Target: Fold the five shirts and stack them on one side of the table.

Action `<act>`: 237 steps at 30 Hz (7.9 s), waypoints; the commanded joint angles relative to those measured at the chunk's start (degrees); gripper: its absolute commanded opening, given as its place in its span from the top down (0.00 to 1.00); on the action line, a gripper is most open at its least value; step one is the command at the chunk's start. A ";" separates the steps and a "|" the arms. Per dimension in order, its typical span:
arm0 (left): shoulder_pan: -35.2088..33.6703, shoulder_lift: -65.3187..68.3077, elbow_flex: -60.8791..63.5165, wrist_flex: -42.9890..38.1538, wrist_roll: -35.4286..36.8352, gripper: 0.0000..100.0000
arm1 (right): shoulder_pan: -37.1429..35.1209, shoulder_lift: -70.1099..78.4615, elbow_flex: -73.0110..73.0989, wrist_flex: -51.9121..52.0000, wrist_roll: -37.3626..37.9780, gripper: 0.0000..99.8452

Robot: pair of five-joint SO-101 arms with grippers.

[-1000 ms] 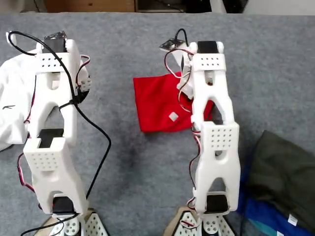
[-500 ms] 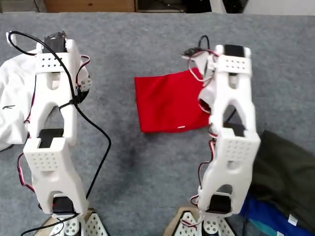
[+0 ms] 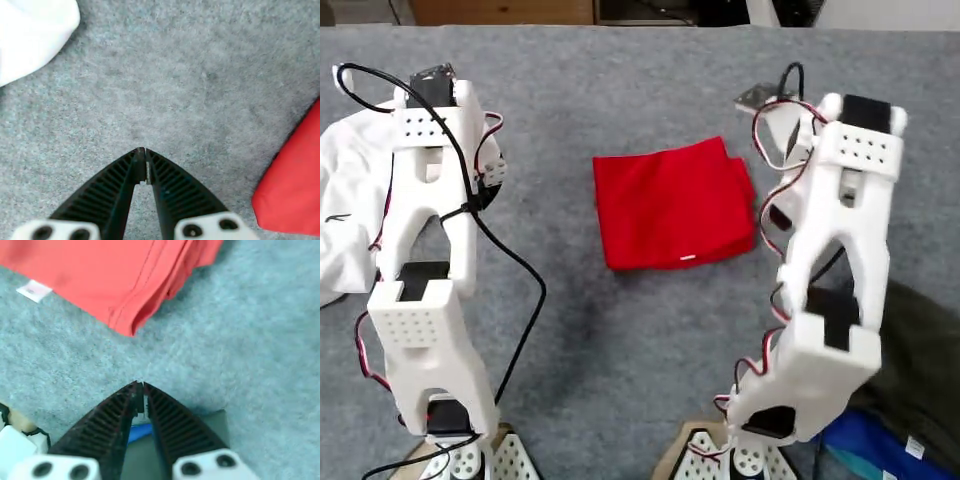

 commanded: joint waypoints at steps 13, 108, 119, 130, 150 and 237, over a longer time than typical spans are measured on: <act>20.75 1.63 -8.53 -20.92 11.52 0.98 | -11.65 -5.32 13.58 -10.81 -8.97 0.99; 6.51 6.81 -32.62 0.70 -7.30 0.98 | -8.66 -3.65 27.12 -39.74 -68.84 1.00; 3.52 6.46 -32.88 0.70 -8.18 0.98 | 10.24 -22.90 27.56 -29.10 -59.69 1.00; 2.90 6.46 -33.14 0.70 -8.18 0.98 | 43.12 -29.85 27.56 -15.82 -38.07 1.00; 2.64 -0.04 -32.62 0.70 -10.02 0.98 | 69.67 -35.56 27.56 -8.62 -13.98 1.00; -17.32 -2.42 -17.05 0.79 -15.65 0.98 | 35.82 -67.74 27.65 0.62 -25.85 0.98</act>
